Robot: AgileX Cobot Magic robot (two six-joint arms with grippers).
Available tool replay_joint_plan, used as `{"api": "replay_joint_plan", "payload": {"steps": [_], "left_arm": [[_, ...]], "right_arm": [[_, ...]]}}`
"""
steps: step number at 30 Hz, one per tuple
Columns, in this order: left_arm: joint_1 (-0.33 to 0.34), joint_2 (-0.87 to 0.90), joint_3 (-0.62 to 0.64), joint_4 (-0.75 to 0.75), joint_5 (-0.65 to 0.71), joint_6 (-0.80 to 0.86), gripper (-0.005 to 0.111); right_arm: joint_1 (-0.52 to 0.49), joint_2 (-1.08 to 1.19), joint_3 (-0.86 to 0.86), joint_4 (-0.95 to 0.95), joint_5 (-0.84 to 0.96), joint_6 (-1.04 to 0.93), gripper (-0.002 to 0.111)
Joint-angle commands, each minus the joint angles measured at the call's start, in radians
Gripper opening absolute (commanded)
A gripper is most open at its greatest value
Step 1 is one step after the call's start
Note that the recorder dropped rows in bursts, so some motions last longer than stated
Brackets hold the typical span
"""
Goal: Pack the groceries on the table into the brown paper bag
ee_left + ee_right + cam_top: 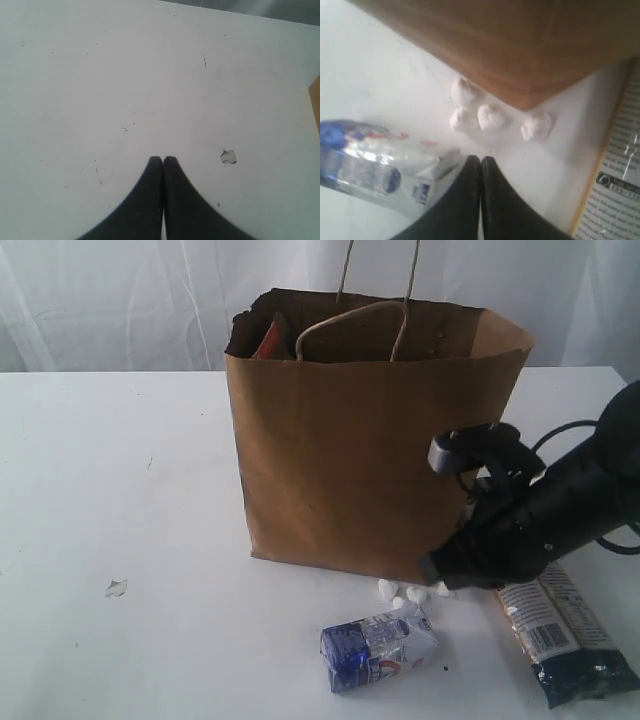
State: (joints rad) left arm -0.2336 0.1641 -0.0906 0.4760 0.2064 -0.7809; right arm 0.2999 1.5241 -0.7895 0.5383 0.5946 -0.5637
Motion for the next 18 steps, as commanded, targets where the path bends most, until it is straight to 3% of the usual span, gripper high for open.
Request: {"api": "replay_joint_plan", "payload": {"steps": [1,5,7,10,11,18], "left_arm": [[0.004,-0.004,0.007,0.000,0.000,-0.008,0.000],[0.004,-0.004,0.007,0.000,0.000,-0.008,0.000],[0.004,-0.004,0.007,0.000,0.000,-0.008,0.000],[0.004,-0.004,0.007,0.000,0.000,-0.008,0.000],[0.004,-0.004,0.007,0.000,0.000,-0.008,0.000],[0.004,-0.004,0.007,0.000,0.000,-0.008,0.000]], "right_arm": [[-0.002,0.081,0.010,-0.080,0.028,-0.012,0.000],[-0.002,0.095,0.010,-0.080,-0.018,-0.012,0.000],[-0.002,0.095,0.010,-0.080,-0.065,-0.044,0.009],[-0.002,0.111,0.010,-0.080,-0.124,-0.069,0.038],[-0.002,0.122,0.010,-0.080,-0.136,-0.069,0.041],[-0.002,0.210,0.010,-0.080,-0.245,-0.069,0.040]]}}
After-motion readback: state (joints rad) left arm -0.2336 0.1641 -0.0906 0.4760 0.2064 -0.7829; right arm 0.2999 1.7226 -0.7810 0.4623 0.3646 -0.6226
